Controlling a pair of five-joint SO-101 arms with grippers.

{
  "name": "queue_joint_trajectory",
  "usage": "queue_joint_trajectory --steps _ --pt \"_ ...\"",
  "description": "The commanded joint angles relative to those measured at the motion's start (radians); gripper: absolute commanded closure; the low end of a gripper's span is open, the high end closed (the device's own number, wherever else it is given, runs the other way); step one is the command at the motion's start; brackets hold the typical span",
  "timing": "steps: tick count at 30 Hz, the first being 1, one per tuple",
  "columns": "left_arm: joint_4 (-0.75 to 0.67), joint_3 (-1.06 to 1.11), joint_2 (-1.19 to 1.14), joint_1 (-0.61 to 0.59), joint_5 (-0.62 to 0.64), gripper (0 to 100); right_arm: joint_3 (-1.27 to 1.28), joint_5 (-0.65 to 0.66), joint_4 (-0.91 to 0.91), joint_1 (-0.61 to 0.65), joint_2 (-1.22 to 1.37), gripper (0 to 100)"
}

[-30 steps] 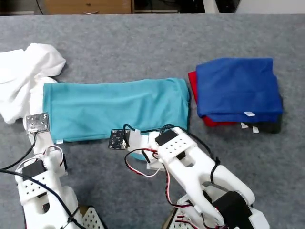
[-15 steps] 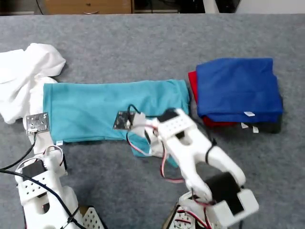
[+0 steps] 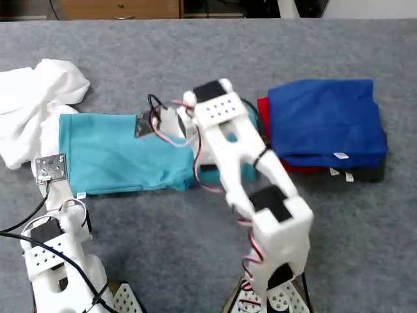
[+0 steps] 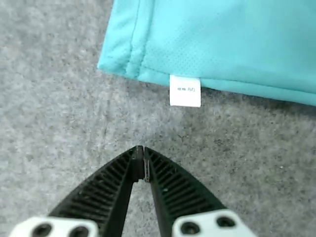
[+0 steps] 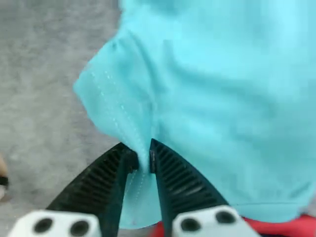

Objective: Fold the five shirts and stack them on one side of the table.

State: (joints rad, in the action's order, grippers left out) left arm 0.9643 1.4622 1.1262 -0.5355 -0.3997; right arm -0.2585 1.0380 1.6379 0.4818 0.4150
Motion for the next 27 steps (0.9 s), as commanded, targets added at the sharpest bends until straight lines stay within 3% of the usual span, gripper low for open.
queue_joint_trajectory --steps 1,9,16,18,21,25,27 --pt "0.006 -0.003 0.015 -0.009 -0.002 98 -0.240 0.064 0.023 -0.022 0.119 99.7" --pt "0.008 -0.003 0.016 -0.009 -0.002 98 -0.530 0.123 0.040 -0.022 0.355 96.5" --pt "0.008 -0.003 0.016 -0.008 -0.002 98 -0.648 0.097 0.147 -0.033 0.360 51.7" --pt "0.008 -0.003 0.016 -0.008 -0.003 98 -0.656 0.095 0.147 -0.044 0.344 53.3" --pt "0.008 -0.003 0.016 -0.008 -0.003 98 -0.628 0.089 0.149 -0.045 0.278 65.0" --pt "0.008 -0.003 0.016 -0.009 -0.002 98 -0.493 0.043 0.149 -0.028 0.122 99.8" --pt "0.008 -0.003 0.016 -0.009 -0.002 98 -0.375 0.034 0.149 -0.012 0.036 94.3"
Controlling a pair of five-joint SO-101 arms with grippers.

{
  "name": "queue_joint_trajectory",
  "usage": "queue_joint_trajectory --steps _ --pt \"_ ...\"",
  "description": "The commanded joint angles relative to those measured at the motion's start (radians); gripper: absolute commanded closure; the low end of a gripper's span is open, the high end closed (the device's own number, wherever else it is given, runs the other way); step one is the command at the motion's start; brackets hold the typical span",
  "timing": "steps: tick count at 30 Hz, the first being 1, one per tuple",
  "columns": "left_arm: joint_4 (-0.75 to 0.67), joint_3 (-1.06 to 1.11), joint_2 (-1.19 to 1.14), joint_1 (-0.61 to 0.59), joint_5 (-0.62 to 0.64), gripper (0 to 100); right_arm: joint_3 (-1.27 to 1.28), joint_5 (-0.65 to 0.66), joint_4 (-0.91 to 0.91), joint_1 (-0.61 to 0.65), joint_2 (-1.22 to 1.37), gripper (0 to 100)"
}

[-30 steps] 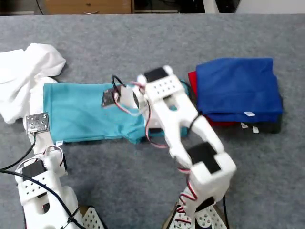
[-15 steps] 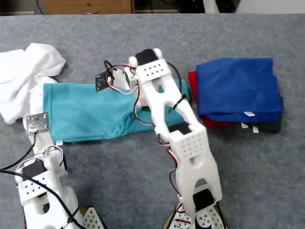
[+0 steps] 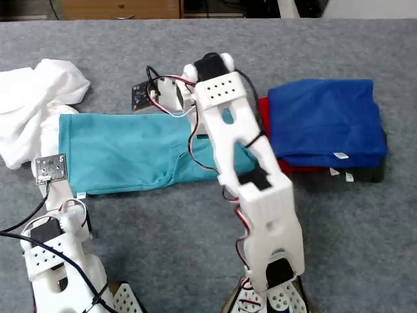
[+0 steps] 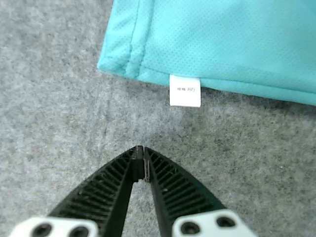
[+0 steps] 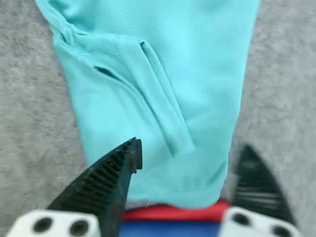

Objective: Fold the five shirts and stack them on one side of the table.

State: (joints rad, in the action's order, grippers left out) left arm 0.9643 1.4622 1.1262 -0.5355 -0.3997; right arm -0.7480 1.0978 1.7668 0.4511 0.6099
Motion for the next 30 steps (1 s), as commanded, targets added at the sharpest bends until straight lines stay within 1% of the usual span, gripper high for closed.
queue_joint_trajectory --steps 1,3,5,8,10,12,15,19,23,25,28,30 --pt "0.008 -0.003 0.016 -0.009 -0.002 98 0.183 -0.026 0.015 0.027 -0.200 94.6" --pt "0.008 -0.003 0.016 -0.009 -0.002 98 0.318 -0.026 -0.015 0.061 -0.263 99.6" --pt "0.008 -0.003 0.016 -0.009 -0.002 98 0.446 -0.029 -0.087 0.094 -0.286 98.8" --pt "0.008 -0.003 0.016 -0.008 -0.002 98 0.570 -0.115 -0.267 0.145 -0.271 99.5" --pt "0.008 -0.003 0.016 -0.009 -0.005 98 0.599 -0.178 -0.388 0.162 -0.236 99.3" --pt "0.008 -0.003 0.016 -0.009 -0.005 98 0.591 -0.218 -0.463 0.165 -0.188 99.3" --pt "0.008 -0.003 0.016 -0.009 -0.002 98 0.516 -0.249 -0.497 0.162 -0.097 99.3" --pt "0.008 -0.003 0.016 -0.009 -0.002 98 0.383 -0.252 -0.446 0.162 0.033 99.5" --pt "0.008 -0.002 0.016 -0.011 -0.002 98 0.225 -0.255 -0.350 0.162 0.116 99.6" --pt "0.008 -0.002 0.016 -0.011 -0.002 98 0.122 -0.295 -0.275 0.162 0.119 99.6" --pt "0.014 -0.023 0.016 -0.011 -0.002 98 -0.081 -0.321 -0.101 0.160 0.104 99.6" --pt "0.077 -0.075 0.008 -0.009 -0.002 98 -0.219 -0.321 0.014 0.157 0.091 99.6"
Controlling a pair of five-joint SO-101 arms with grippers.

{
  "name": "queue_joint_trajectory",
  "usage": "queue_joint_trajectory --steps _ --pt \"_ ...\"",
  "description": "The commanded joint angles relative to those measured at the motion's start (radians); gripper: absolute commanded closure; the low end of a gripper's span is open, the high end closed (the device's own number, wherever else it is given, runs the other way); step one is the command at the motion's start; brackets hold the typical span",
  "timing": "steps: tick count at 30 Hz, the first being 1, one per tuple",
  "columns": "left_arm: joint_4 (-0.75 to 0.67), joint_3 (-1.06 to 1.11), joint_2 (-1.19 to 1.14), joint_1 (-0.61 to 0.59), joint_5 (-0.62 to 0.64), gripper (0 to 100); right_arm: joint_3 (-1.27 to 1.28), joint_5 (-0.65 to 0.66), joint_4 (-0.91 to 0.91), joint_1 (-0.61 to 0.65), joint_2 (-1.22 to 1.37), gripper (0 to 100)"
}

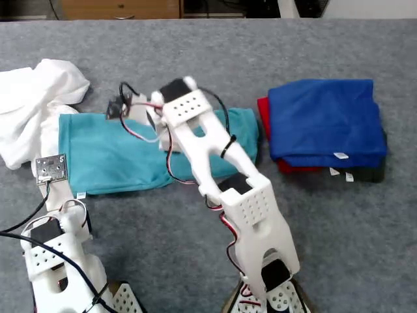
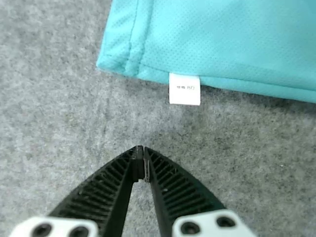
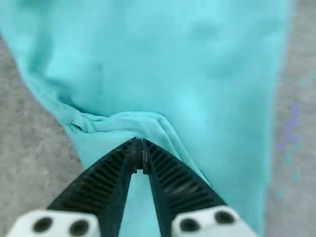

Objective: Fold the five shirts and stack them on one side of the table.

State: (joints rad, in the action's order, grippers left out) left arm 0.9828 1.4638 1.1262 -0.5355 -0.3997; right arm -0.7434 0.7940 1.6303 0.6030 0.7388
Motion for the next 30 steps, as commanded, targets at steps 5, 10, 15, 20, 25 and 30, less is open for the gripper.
queue_joint_trajectory --steps 5,10,15,20,25,30 --pt "0.196 -0.313 0.005 -0.009 0.000 94 -0.303 -0.031 0.158 -0.071 -0.120 99.5" --pt "0.198 -0.468 -0.119 -0.023 0.068 81 -0.165 -0.031 0.157 -0.091 -0.239 99.5" --pt "0.172 -0.657 -0.479 -0.041 0.094 81 -0.005 -0.031 0.153 -0.093 -0.318 99.5" --pt "0.236 -1.017 -0.874 -0.044 0.121 81 0.051 -0.031 0.152 -0.093 -0.337 99.5" --pt "0.361 -1.366 -1.227 -0.040 0.114 81 0.051 -0.031 0.152 -0.091 -0.332 99.5" --pt "0.465 -1.657 -1.517 -0.026 0.112 84 0.056 -0.031 0.152 -0.091 -0.332 99.5"
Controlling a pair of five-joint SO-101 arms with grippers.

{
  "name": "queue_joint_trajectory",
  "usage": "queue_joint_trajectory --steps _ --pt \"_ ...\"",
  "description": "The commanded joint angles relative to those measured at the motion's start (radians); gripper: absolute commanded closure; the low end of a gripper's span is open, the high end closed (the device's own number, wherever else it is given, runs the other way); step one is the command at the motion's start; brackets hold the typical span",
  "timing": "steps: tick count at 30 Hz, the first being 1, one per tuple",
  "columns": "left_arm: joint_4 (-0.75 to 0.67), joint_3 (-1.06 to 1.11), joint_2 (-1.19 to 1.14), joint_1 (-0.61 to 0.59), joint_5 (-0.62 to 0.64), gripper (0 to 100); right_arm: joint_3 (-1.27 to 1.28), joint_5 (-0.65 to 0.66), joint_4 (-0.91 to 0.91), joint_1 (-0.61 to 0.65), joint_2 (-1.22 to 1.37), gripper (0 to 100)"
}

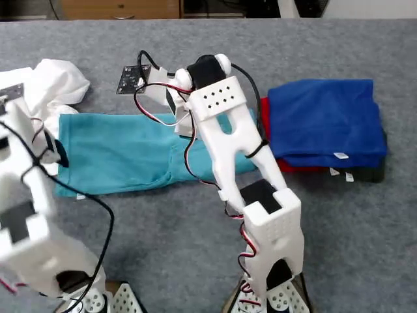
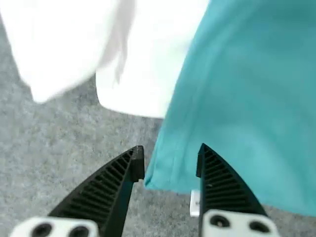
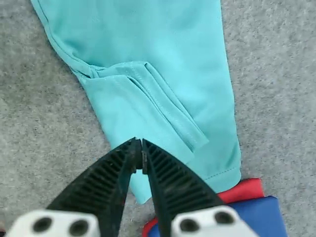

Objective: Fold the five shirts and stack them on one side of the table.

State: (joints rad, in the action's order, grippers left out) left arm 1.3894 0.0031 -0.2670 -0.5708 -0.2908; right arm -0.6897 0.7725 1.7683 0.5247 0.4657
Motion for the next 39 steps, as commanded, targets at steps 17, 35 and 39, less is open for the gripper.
queue_joint_trajectory --steps 17,35,39 --pt "0.356 -0.821 -0.642 0.091 0.011 92 0.004 -0.009 0.014 -0.015 -0.061 99.6" --pt "0.368 -0.822 -0.559 0.100 0.003 98 -0.004 -0.012 0.014 -0.013 -0.064 99.6" --pt "0.368 -0.772 -0.452 0.153 0.003 98 -0.028 -0.009 0.014 -0.018 -0.065 99.6"
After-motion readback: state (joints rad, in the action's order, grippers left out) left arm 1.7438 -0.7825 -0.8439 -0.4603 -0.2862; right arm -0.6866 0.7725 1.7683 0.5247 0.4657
